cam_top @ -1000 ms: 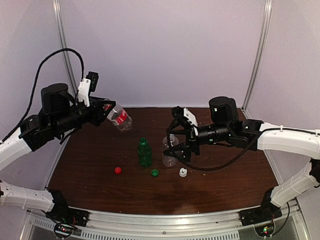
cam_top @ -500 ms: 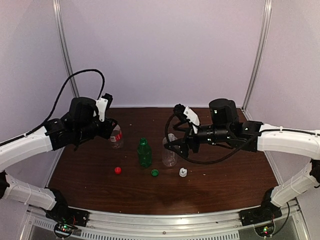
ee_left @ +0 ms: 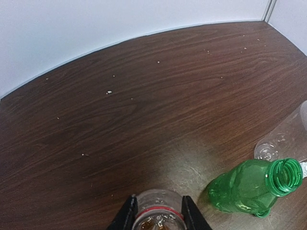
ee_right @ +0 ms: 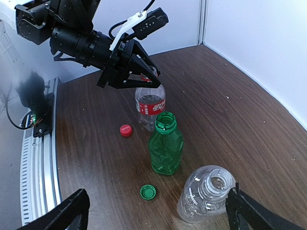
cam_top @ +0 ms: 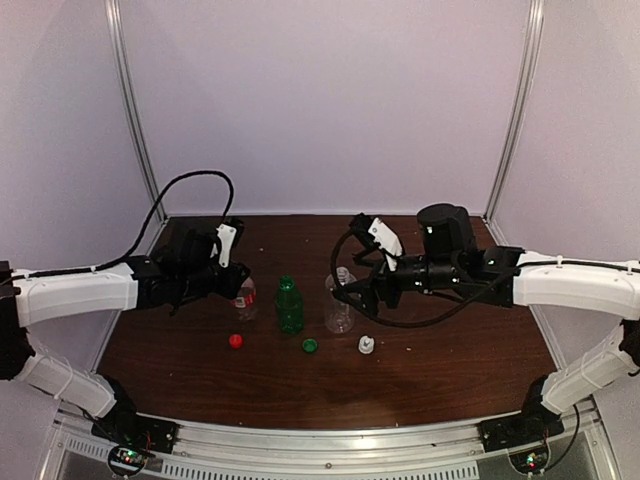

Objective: Unscrew the bottle caps

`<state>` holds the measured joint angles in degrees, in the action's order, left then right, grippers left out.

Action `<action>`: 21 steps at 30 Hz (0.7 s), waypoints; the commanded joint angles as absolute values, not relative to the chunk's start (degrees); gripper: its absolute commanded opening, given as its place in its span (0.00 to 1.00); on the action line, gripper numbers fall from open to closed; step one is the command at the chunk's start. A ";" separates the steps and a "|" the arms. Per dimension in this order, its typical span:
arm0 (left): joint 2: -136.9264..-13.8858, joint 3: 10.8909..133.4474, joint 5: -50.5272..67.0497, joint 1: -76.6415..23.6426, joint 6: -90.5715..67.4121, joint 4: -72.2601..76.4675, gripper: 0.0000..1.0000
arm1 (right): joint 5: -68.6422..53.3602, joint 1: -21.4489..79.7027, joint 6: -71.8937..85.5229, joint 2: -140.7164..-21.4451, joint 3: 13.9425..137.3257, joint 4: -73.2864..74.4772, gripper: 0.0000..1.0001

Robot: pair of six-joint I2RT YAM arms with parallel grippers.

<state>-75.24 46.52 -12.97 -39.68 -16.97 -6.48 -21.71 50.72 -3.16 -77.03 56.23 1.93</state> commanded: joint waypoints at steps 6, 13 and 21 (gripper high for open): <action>-77.13 42.84 -12.60 -39.20 -18.98 2.88 0.00 | -19.91 50.34 -2.24 -75.60 55.11 1.49 1.00; -77.40 42.54 -12.75 -39.18 -19.47 2.26 0.08 | -19.48 50.36 -2.20 -75.34 54.84 1.67 1.00; -76.39 42.48 -12.87 -39.20 -19.92 1.18 0.45 | -19.01 50.30 -2.20 -75.10 54.84 2.02 1.00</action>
<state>-77.19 42.94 -12.82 -39.68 -19.18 -0.45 -20.58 50.70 -2.87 -77.01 55.59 2.00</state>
